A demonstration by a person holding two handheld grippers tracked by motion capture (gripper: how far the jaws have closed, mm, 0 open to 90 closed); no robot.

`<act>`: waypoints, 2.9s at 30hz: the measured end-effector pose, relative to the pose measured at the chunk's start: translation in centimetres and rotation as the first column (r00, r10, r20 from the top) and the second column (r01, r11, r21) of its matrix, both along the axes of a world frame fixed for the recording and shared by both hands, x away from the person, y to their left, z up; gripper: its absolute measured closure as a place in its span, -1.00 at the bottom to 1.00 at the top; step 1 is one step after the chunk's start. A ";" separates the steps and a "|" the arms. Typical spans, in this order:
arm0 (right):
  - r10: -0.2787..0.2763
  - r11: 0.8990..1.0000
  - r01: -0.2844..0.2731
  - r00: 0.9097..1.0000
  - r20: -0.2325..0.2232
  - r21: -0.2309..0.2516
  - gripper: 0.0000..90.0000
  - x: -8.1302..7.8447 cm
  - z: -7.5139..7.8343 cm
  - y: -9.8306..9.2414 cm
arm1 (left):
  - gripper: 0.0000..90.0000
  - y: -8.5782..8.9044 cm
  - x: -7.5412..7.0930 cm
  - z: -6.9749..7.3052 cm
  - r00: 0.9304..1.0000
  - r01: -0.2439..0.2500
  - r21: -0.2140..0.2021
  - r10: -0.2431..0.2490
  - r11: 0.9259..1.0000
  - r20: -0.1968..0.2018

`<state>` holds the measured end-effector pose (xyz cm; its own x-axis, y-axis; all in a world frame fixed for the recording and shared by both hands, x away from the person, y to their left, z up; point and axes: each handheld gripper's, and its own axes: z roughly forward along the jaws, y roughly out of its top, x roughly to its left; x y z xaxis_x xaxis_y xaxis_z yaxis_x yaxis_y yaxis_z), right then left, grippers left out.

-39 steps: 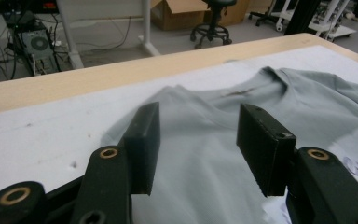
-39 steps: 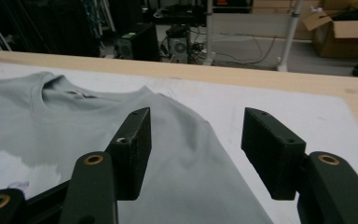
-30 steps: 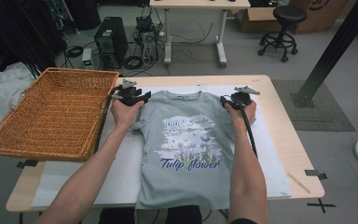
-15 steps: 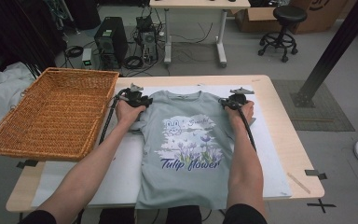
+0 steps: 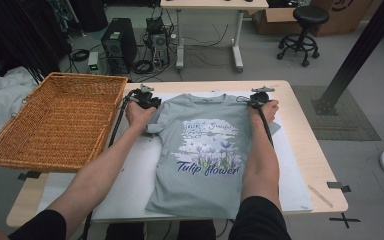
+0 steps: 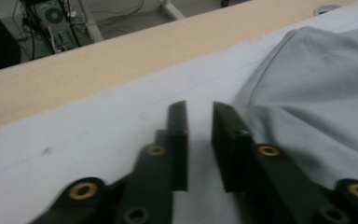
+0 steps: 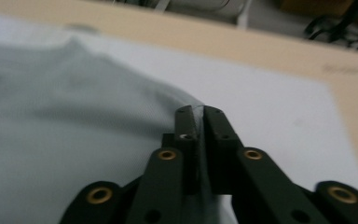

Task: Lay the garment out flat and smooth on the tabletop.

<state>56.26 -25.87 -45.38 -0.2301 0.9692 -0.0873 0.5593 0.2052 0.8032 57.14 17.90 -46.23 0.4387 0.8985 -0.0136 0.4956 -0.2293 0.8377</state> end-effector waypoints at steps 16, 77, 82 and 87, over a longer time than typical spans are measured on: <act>-0.195 0.969 0.187 0.980 0.034 0.163 0.13 -8.2 2.3 -7.8 | 0.23 -0.3 -4.0 4.9 0.997 0.040 -0.062 -0.036 0.997 0.070; -0.026 0.989 -0.003 0.982 0.188 0.149 -0.12 -11.5 2.4 -4.4 | 0.19 1.1 -6.2 4.8 0.997 -0.040 0.021 0.038 0.999 0.064; -0.013 0.983 -0.022 0.982 0.189 0.183 -0.13 -13.6 1.9 -4.2 | 0.26 0.5 -8.6 3.5 0.993 0.007 0.102 0.005 0.995 -0.116; 0.014 0.982 -0.048 0.983 0.181 0.184 -0.13 -15.9 0.5 -3.6 | 0.23 1.1 -10.0 2.0 0.992 -0.067 0.221 0.088 0.973 -0.086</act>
